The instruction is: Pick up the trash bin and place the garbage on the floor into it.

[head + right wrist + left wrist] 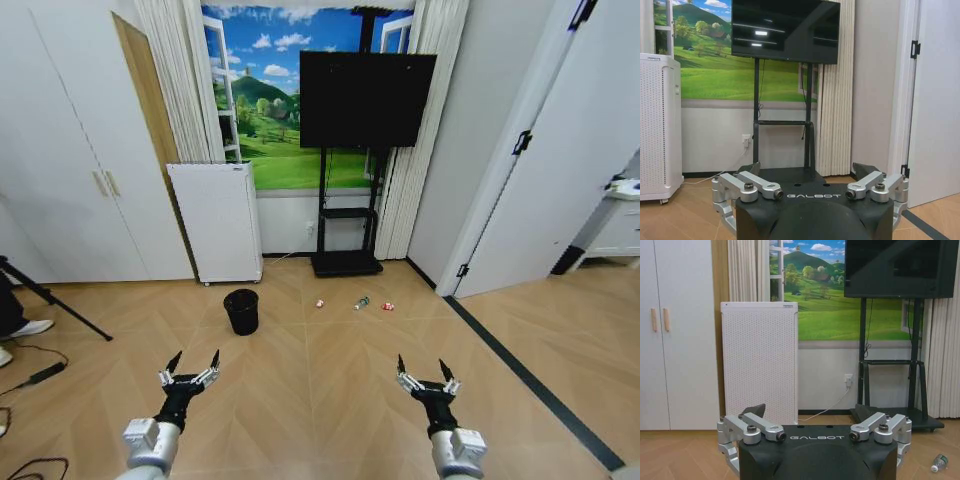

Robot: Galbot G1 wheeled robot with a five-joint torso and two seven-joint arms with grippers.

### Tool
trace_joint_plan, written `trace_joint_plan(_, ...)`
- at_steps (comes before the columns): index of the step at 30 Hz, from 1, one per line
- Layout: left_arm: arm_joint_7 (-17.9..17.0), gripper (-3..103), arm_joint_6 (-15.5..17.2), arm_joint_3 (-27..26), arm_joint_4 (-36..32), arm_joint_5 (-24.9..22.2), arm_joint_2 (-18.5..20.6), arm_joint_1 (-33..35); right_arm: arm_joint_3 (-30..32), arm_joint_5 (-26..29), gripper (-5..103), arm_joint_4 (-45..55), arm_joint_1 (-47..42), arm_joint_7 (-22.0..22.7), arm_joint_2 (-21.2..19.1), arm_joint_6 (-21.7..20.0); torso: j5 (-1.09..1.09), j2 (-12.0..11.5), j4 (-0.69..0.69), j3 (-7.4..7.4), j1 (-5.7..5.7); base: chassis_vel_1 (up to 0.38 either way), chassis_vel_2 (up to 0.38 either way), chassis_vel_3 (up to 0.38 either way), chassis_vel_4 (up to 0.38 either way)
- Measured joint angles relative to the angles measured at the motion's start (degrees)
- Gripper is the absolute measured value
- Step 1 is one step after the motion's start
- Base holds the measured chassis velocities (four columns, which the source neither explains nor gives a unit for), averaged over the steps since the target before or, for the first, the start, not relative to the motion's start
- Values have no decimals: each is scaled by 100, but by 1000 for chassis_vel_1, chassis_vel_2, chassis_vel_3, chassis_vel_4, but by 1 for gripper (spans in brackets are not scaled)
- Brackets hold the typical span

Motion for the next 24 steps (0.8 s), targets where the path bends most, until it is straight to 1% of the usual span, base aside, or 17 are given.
trace_joint_plan(13, 0, 98, 20, -23, -90, -32, 21, 41, -28, 13, 100, 7, -17, -2, 41, -18, 0, 0, 0, 0, 0, 0, 0, 0, 0)
trace_joint_plan(20, 2, 98, 30, -19, -75, -31, 23, 31, -13, 5, 100, -56, -9, 159, -34, 22, 0, 0, 0, 0, 0, 0, 0, 0, 0)
trace_joint_plan(24, 4, 98, 52, 44, -87, 42, 1, 78, 13, 64, 100, 74, -10, 106, -19, -147, 0, 0, 0, 0, 0, 0, 0, 0, 0)
